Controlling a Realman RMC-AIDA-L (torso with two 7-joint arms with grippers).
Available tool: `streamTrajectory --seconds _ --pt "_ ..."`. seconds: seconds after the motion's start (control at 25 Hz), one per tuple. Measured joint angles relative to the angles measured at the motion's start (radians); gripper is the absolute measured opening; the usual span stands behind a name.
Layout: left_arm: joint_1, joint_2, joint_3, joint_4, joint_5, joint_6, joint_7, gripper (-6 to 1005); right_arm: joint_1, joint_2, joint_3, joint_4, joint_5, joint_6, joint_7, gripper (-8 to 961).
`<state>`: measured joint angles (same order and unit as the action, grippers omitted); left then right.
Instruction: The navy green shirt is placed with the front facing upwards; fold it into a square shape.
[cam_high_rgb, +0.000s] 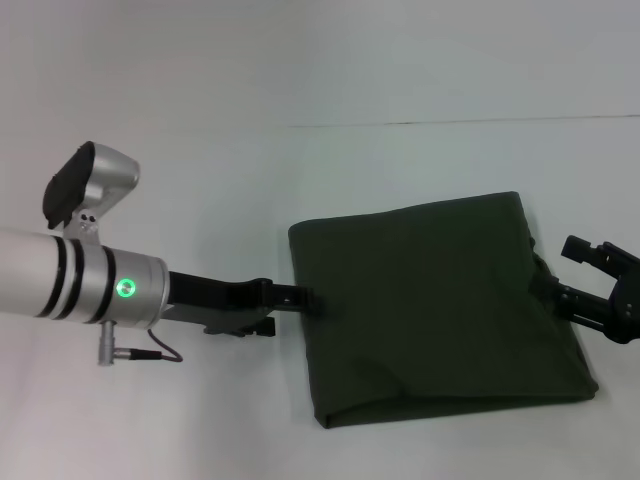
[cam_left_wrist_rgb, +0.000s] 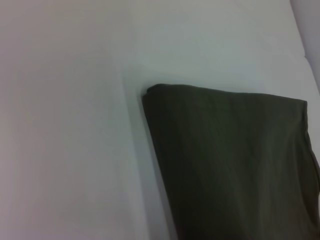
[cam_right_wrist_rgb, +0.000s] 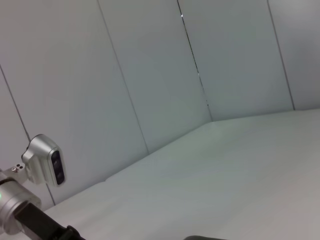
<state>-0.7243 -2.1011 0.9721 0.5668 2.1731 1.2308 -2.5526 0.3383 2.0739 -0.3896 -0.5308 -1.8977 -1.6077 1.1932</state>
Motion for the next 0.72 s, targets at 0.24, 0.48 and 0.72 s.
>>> streamTrajectory --seconds 0.24,0.48,0.72 --pt "-0.01 -0.016 0.004 -0.013 -0.004 -0.035 0.001 920 0.012 -0.002 0.0 0.0 0.0 0.0 0.007 924" --pt "-0.038 -0.026 0.007 -0.049 -0.006 -0.051 0.013 921 0.019 -0.004 0.0 -0.005 0.0 0.003 0.01 923" --pt "-0.06 -0.045 0.008 -0.055 0.0 -0.054 0.016 920 0.022 -0.004 0.0 -0.012 0.0 0.005 0.02 922"
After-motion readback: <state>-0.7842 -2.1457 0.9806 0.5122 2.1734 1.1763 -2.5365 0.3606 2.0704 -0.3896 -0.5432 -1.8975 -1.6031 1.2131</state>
